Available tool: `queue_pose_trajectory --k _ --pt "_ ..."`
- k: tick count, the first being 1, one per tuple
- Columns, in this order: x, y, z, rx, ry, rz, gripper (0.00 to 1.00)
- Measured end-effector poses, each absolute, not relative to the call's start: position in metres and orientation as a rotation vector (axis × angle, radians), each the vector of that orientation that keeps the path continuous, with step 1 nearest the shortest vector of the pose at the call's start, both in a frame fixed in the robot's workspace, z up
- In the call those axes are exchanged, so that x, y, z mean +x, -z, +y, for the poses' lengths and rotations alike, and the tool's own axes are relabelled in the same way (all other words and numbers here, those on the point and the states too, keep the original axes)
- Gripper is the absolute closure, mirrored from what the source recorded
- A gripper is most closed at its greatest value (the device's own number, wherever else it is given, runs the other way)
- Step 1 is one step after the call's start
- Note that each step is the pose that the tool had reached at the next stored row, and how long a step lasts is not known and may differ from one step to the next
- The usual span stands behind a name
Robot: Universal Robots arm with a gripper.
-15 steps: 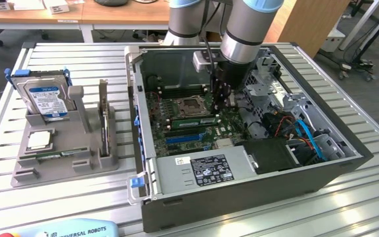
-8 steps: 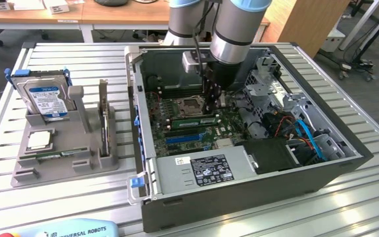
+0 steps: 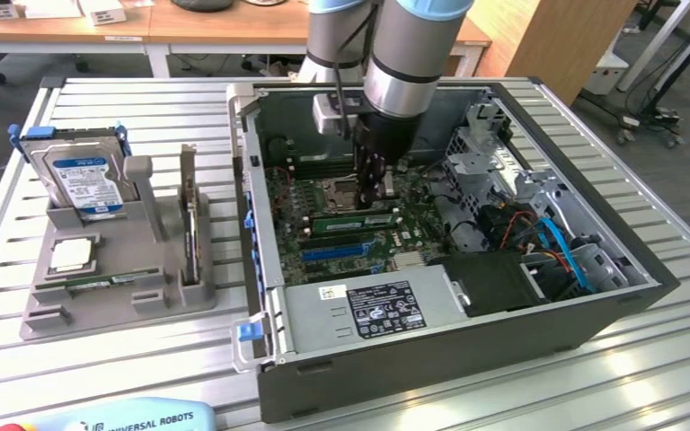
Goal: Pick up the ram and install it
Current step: 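Press down the ram until it locks into place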
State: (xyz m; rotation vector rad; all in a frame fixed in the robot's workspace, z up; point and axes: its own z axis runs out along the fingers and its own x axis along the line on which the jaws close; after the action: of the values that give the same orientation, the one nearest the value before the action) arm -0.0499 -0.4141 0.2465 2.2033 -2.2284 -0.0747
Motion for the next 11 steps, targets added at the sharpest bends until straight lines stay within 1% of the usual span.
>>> queue_pose_trajectory --k 11 --pt "-0.079 -0.246 -0.414 2.203 0.075 -2.229 0.9"
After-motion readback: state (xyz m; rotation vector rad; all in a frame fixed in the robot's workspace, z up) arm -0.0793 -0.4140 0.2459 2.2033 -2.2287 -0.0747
